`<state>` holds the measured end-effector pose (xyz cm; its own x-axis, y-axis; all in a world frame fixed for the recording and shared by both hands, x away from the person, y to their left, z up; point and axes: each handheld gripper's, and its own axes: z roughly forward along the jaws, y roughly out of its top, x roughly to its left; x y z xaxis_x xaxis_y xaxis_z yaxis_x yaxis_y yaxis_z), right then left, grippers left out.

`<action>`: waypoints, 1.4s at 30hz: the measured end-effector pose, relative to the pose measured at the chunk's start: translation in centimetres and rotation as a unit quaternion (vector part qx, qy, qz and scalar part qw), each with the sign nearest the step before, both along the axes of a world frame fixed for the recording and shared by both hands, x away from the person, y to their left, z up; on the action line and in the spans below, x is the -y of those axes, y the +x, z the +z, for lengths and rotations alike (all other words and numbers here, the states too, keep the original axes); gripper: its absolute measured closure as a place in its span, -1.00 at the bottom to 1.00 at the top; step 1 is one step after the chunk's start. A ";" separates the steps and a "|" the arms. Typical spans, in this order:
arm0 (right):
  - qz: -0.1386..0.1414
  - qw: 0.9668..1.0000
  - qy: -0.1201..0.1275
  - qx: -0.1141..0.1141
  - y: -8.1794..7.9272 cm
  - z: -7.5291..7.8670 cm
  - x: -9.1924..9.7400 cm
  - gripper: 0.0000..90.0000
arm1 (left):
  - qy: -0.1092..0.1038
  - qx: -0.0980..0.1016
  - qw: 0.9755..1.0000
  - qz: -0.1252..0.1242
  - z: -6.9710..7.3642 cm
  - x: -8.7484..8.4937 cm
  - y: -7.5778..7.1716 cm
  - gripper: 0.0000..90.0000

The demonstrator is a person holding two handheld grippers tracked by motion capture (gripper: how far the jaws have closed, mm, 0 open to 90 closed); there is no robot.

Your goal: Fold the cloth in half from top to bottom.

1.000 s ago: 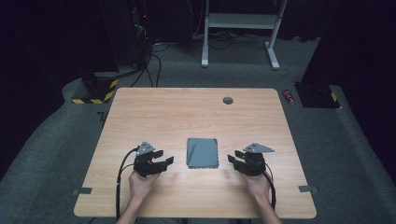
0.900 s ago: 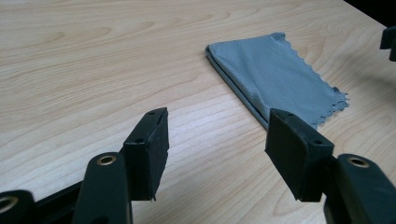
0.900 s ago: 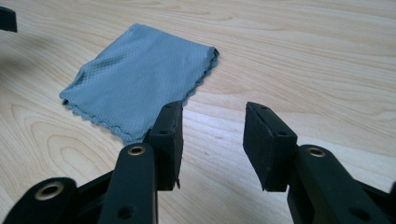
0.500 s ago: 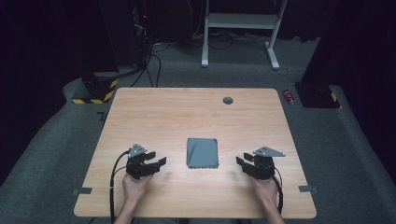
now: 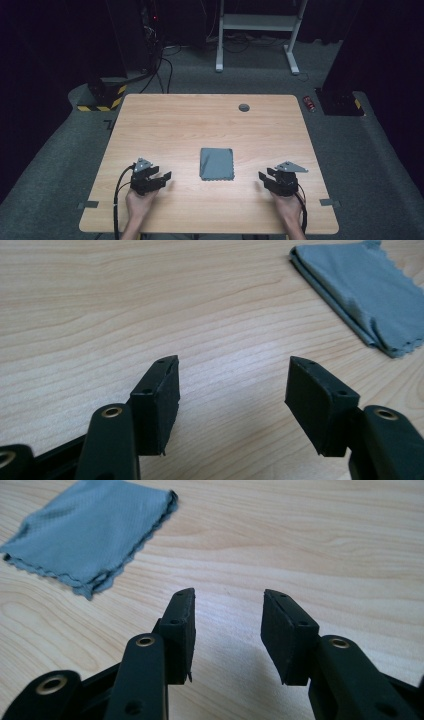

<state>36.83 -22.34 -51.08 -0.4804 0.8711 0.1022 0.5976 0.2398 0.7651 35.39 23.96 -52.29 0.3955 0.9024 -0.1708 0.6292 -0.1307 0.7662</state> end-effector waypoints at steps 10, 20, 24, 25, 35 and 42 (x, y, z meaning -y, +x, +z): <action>-0.009 1.000 -0.026 -0.001 -0.1 -0.7 0.2 0.26 | 0.034 0.009 0.999 0.011 -0.4 0.2 -0.3 -0.14; -0.011 0.999 -0.042 0.001 -0.2 -1.2 -0.1 0.22 | 0.086 0.018 0.996 0.008 -0.5 1.2 -0.4 -0.22; -0.002 0.998 -0.068 0.011 -0.5 -1.2 -0.7 0.09 | 0.086 0.016 0.996 0.007 -0.5 1.3 -0.5 -0.30; -0.002 0.998 -0.068 0.010 -0.5 -1.2 -0.8 0.07 | 0.087 0.016 0.996 0.006 -0.5 1.3 -0.5 -0.30; -0.004 0.998 -0.063 0.005 -0.4 -1.2 -0.8 -0.04 | 0.088 0.015 0.996 0.003 -0.5 1.4 -0.5 -0.34; -0.004 0.998 -0.063 0.005 -0.4 -1.2 -0.8 -0.04 | 0.087 0.015 0.996 0.004 -0.5 1.4 -0.5 -0.34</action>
<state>36.41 -21.50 -52.30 -0.4731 0.8809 -0.0135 0.5931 0.3298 0.7345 34.92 22.59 -52.80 0.3915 0.9202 -0.0003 0.6080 -0.2584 0.7507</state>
